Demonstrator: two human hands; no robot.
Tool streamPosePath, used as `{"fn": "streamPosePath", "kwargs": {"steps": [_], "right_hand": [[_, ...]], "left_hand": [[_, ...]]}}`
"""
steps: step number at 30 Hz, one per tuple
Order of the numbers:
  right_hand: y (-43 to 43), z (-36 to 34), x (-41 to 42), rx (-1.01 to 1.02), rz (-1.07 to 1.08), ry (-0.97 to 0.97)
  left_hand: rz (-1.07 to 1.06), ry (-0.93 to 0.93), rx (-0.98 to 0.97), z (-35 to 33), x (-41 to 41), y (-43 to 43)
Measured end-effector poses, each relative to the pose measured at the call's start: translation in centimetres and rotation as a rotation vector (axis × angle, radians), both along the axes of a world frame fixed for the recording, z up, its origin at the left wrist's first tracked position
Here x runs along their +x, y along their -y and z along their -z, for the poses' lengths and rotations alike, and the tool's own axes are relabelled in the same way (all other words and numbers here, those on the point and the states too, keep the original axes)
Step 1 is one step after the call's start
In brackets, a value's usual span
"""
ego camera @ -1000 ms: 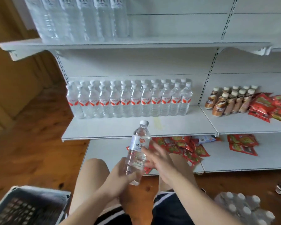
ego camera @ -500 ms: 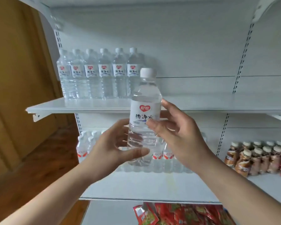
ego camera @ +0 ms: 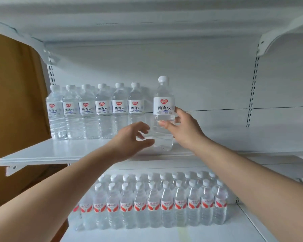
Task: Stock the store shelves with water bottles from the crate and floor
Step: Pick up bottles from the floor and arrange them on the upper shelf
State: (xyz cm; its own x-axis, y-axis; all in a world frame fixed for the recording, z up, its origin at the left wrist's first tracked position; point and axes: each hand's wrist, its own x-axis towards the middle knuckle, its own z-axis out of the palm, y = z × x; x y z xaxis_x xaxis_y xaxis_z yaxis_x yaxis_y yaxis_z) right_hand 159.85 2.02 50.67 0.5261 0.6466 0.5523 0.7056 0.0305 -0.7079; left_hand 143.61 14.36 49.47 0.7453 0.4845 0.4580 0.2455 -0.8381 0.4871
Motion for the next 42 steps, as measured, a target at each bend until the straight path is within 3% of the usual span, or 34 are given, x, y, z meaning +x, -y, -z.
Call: {"fn": "streamPosePath", "kwargs": {"steps": [9,18,25,29,31,34,36,38,42], "right_hand": [[-9.4,0.0,4.9,-0.221,0.087,0.048],[-16.4,-0.8,8.4,-0.346,0.089,0.076],[-16.3,-0.8,8.2,-0.418,0.072,0.102],[-12.1,-0.7,5.9,-0.558,0.062,0.134],[-9.1,-0.1,4.3,-0.511,0.032,0.094],[-3.9,1.2,1.3,-0.299,-0.208,-0.066],[1.5,2.9,-1.2,-0.099,-0.384,-0.216],[6.6,4.9,-3.7,0.053,-0.430,-0.348],[12.9,12.8,-6.7,0.077,-0.400,-0.537]], "left_hand": [[-0.167,-0.191,0.026,1.4,4.4,-3.6],[-0.184,-0.197,0.029,2.0,4.8,-4.7],[-0.166,-0.154,0.045,2.1,4.7,-4.7],[-0.113,0.007,0.073,1.7,3.7,-3.9],[-0.035,0.162,0.098,1.1,2.9,-3.1],[0.059,0.350,0.047,0.1,0.8,0.0],[0.123,0.428,-0.093,0.5,-1.2,3.0],[0.205,0.496,-0.262,2.3,-3.2,5.9],[0.226,0.505,-0.568,9.9,-5.6,9.6]]}}
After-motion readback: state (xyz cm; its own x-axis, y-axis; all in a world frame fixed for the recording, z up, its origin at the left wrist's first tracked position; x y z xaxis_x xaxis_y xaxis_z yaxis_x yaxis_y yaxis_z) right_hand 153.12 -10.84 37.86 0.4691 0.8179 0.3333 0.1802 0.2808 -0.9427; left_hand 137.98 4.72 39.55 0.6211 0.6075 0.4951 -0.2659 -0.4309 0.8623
